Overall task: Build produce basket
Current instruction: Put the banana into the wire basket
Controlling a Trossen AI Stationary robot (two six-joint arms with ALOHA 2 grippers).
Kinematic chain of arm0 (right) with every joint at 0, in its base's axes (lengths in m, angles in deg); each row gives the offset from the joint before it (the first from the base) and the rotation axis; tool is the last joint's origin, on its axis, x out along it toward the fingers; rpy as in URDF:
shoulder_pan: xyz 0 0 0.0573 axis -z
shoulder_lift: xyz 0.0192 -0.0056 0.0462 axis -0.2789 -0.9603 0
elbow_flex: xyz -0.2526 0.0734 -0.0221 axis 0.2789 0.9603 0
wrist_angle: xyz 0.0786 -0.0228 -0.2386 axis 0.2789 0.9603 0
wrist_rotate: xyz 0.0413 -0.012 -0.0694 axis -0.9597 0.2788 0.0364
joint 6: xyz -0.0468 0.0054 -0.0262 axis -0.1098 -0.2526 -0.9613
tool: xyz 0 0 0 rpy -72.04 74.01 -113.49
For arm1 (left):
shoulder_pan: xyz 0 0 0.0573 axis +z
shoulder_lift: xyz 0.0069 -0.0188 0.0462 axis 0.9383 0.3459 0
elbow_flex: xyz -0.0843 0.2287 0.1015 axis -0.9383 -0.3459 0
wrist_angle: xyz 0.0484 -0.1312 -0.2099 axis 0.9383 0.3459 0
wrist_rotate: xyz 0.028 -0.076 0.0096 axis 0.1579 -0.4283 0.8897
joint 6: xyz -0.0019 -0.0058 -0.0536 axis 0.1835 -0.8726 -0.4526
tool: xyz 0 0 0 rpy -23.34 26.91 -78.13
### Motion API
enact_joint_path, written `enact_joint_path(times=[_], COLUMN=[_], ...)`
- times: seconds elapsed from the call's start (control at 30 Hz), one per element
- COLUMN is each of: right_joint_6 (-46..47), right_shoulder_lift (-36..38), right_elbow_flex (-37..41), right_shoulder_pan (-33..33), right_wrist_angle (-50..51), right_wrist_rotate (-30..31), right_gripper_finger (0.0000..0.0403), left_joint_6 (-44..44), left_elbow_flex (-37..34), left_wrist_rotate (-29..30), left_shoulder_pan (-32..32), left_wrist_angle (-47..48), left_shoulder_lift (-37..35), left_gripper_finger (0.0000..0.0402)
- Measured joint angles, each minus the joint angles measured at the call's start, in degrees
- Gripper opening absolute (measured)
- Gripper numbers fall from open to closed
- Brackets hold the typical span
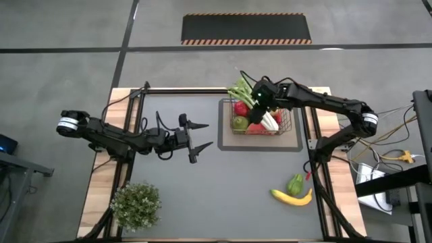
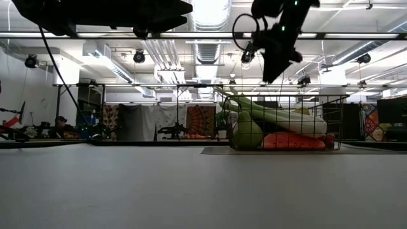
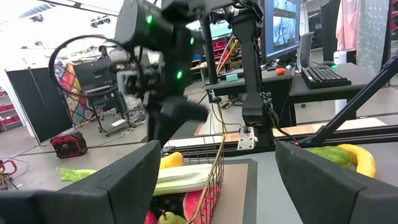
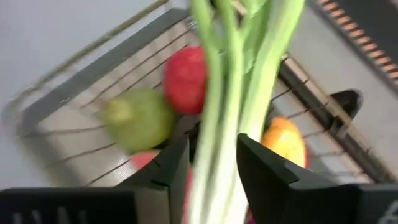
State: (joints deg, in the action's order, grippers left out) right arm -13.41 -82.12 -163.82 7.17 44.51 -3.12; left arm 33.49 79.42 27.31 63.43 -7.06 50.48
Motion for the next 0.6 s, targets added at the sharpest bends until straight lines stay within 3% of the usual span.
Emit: enact_joint_path(times=[0.37,0.6], right_joint_6=[10.92,23.75], right_shoulder_lift=[0.08,-0.08], right_elbow_flex=[-7.44,-5.37], right_shoulder_pan=[-13.48,-24.72], right_wrist_angle=[10.47,15.41], right_wrist_rotate=[-13.85,-14.89], right_gripper_finger=[0.0162,0.0177], left_joint_6=[-0.05,-0.14], left_elbow_flex=[0.00,0.00], left_wrist_rotate=[0.00,-0.02], left_shoulder_pan=[0.00,-0.04], left_wrist_angle=[0.00,-0.02], left_shoulder_lift=[0.00,0.00], left_gripper_finger=[0.0299,0.0299])
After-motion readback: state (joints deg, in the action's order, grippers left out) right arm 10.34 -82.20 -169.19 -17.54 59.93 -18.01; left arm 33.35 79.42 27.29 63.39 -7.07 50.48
